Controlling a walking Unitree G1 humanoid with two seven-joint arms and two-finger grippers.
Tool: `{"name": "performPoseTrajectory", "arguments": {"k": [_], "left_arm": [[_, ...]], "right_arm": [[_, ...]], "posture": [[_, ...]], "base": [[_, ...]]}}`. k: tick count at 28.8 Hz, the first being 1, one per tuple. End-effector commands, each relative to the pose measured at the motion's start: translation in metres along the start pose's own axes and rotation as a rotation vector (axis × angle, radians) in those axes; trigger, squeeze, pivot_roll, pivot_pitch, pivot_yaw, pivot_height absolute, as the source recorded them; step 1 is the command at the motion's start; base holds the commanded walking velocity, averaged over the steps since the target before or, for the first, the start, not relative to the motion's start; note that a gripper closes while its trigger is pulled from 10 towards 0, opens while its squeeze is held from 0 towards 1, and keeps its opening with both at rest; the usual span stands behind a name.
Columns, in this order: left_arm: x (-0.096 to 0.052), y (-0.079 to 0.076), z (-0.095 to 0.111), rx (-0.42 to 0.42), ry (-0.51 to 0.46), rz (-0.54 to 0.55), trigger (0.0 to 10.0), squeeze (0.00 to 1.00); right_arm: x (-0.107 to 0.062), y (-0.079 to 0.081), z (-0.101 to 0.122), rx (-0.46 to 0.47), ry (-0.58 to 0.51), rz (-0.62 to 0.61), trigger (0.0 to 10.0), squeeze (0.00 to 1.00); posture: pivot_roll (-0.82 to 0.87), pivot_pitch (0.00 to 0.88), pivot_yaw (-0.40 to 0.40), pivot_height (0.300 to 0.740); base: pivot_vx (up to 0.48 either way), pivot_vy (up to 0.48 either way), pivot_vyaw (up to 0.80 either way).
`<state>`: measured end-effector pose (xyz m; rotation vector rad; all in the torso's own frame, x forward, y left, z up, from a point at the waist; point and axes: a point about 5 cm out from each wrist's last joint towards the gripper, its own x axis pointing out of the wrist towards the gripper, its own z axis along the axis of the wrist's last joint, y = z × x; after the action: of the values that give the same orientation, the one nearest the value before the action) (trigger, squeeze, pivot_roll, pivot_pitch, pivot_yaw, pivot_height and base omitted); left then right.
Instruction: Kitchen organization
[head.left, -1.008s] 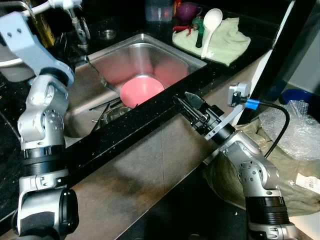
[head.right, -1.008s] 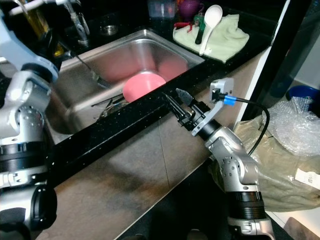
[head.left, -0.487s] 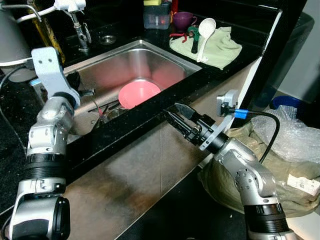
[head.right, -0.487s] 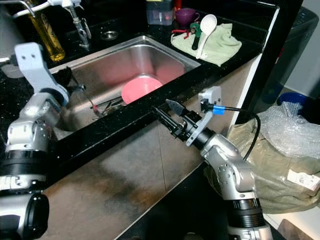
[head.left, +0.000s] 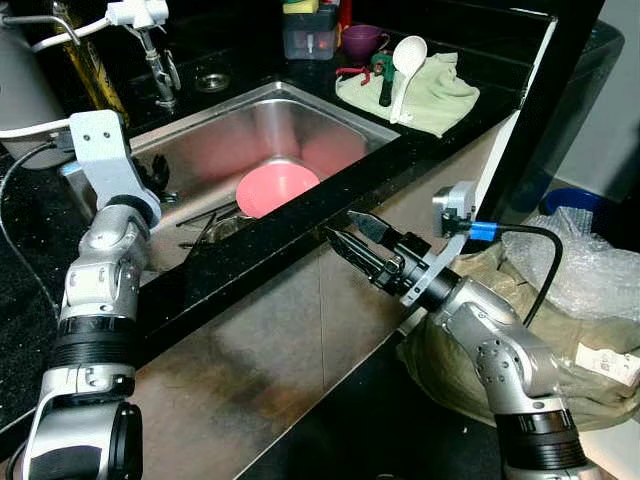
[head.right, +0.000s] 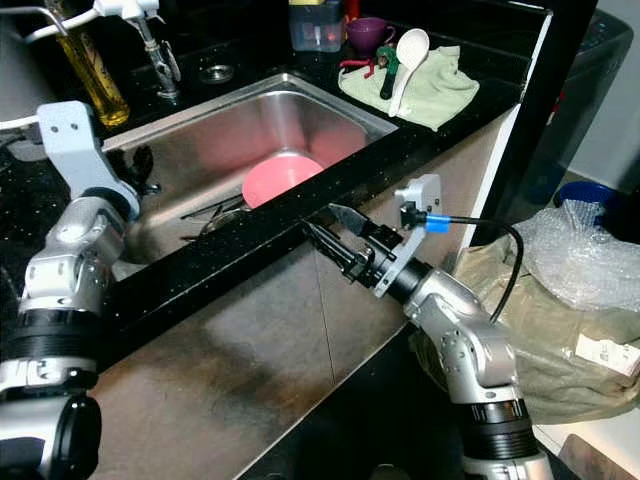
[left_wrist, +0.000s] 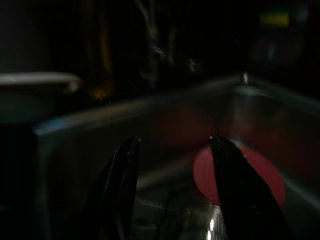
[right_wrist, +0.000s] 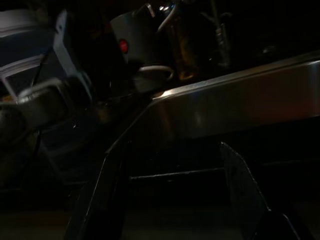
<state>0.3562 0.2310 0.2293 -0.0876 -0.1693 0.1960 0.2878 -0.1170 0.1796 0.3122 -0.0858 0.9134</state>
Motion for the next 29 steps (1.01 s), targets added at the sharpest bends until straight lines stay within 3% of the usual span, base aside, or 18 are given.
{"name": "performPoseTrajectory", "arguments": {"k": [1,8,12,16,29], "left_arm": [[-0.006,0.003,0.001,-0.004,-0.028,0.031,10.0,0.00],[-0.029,-0.017,0.007,-0.016,-0.094,-0.015,10.0,0.00],[-0.046,-0.039,0.010,0.006,-0.122,-0.064,10.0,0.00],[-0.057,-0.050,0.009,0.032,-0.122,-0.091,10.0,0.00],[-0.070,-0.050,-0.001,0.056,-0.070,-0.084,10.0,0.00]], "right_arm": [[0.001,0.005,-0.001,-0.007,0.011,0.026,10.0,0.00],[0.002,0.006,-0.007,-0.007,0.032,0.030,10.0,0.00],[0.004,0.006,-0.008,-0.002,0.034,0.034,10.0,0.00],[0.006,0.005,-0.009,-0.001,0.034,0.030,10.0,0.00],[0.005,-0.003,-0.011,-0.011,0.031,-0.025,10.0,0.00]], "posture": [[-0.05,0.038,0.043,0.740],[-0.04,0.040,0.037,0.740],[-0.03,0.040,0.034,0.740],[-0.03,0.039,0.029,0.740],[-0.03,0.032,0.029,0.740]], "base": [[0.000,0.000,0.00],[0.000,0.000,0.00],[0.000,0.000,0.00],[0.000,0.000,0.00],[-0.232,0.000,0.00]]}}
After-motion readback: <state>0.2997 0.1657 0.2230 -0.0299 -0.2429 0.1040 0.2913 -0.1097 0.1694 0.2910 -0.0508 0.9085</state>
